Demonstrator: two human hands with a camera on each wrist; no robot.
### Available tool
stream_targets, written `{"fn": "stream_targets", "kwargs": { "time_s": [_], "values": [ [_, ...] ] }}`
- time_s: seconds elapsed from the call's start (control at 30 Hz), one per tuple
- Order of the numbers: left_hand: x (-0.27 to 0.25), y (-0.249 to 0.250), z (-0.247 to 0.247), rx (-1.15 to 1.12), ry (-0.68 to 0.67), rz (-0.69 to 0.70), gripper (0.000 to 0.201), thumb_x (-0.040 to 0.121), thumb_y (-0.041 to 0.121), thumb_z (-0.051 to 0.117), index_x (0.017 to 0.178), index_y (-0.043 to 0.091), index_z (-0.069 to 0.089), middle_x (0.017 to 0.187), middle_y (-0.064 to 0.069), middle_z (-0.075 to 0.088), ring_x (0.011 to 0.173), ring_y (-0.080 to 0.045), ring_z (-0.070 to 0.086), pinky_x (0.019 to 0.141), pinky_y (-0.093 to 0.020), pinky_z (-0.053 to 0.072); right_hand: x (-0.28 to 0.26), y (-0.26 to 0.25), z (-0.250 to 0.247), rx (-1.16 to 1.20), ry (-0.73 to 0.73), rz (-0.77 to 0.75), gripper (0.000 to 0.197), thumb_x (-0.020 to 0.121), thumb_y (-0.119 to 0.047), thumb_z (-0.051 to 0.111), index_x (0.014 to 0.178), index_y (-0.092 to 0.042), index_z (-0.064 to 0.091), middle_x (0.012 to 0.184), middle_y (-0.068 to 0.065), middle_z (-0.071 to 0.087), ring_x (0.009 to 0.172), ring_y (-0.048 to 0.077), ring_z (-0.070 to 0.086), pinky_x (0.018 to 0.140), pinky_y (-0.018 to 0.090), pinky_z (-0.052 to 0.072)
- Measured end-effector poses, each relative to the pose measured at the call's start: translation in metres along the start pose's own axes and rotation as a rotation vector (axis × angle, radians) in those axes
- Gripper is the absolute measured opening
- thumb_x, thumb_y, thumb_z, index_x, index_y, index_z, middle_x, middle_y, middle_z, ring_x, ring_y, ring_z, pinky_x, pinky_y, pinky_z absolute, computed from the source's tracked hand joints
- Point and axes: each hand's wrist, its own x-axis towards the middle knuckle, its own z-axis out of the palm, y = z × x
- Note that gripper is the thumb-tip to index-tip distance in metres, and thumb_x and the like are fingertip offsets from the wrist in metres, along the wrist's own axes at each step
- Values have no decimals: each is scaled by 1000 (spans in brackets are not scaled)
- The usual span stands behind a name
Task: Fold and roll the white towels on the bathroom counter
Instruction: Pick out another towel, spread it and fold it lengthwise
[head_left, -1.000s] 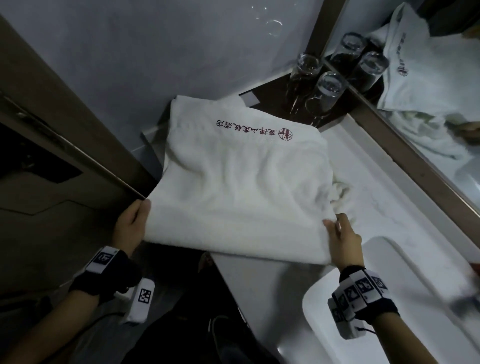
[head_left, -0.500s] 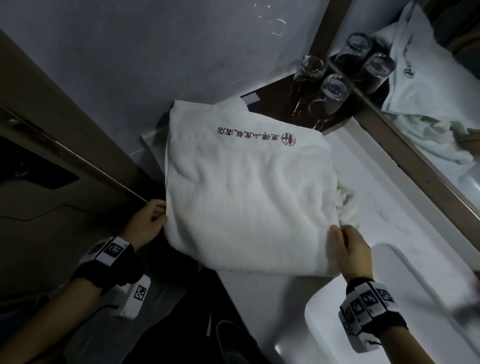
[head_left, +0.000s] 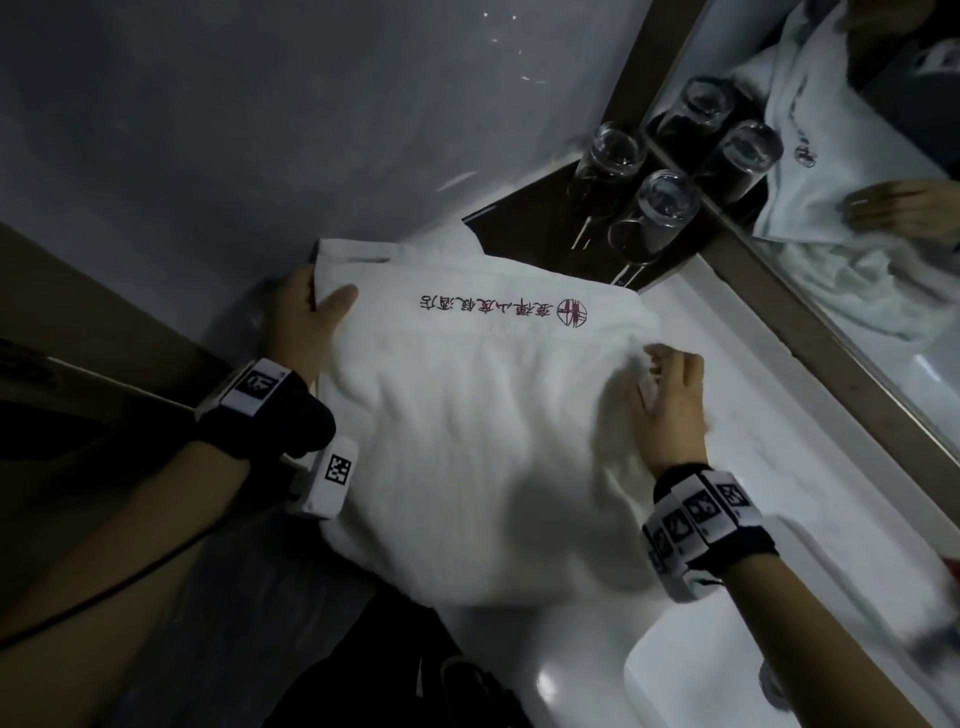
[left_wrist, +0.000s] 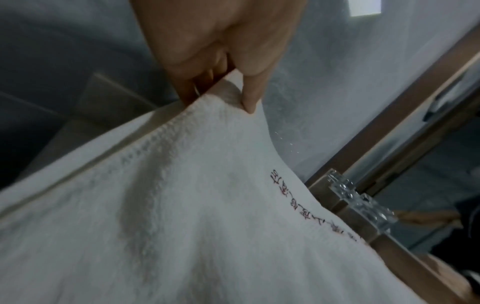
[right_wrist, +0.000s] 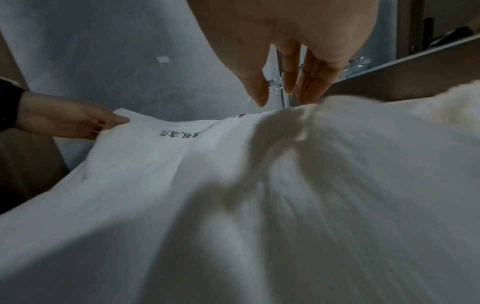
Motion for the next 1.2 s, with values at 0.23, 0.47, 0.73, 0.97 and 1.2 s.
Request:
{"fn": "stream_targets", "kwargs": {
  "time_s": [0.23, 0.47, 0.73, 0.97, 1.2],
  "values": [
    [17, 8, -7, 177, 52, 150, 19, 87, 17, 60, 102, 4, 60, 100, -7, 60, 87, -10, 50, 77, -14, 36, 76, -33, 20, -183, -201, -168, 38, 93, -17, 51, 131, -14, 51, 129, 10, 52, 124, 31, 40, 103, 39, 25],
    [28, 26, -15, 585, -81, 516, 11, 88, 8, 58, 91, -1, 64, 95, -23, 62, 85, -37, 59, 73, -29, 34, 124, -42, 25, -302, -349, -48, 17, 87, -18, 59, 103, -12, 59, 108, 8, 55, 108, 30, 45, 85, 35, 31],
    [36, 31, -7, 925, -72, 691, 11, 85, -4, 52, 86, -4, 63, 80, -25, 63, 75, -38, 62, 70, -44, 50, 126, -35, 37, -337, -211, -19, 19, 90, -16, 53, 105, -6, 56, 114, 14, 50, 104, 32, 46, 79, 35, 34],
    [47, 31, 12, 899, -348, 569, 27, 90, 3, 47, 115, -4, 52, 115, -24, 54, 108, -37, 50, 94, -46, 37, 115, -28, 33, -363, -200, -12, 37, 92, -41, 48, 116, -13, 49, 119, 9, 47, 114, 31, 38, 95, 42, 26],
    [50, 34, 14, 1009, -323, 642, 18, 89, 4, 48, 105, 2, 55, 99, -22, 54, 94, -37, 52, 83, -46, 34, 119, -10, 20, -517, -379, 27, 71, 77, -67, 50, 119, -9, 45, 121, 16, 45, 114, 35, 38, 100, 46, 25]
  ]
}}
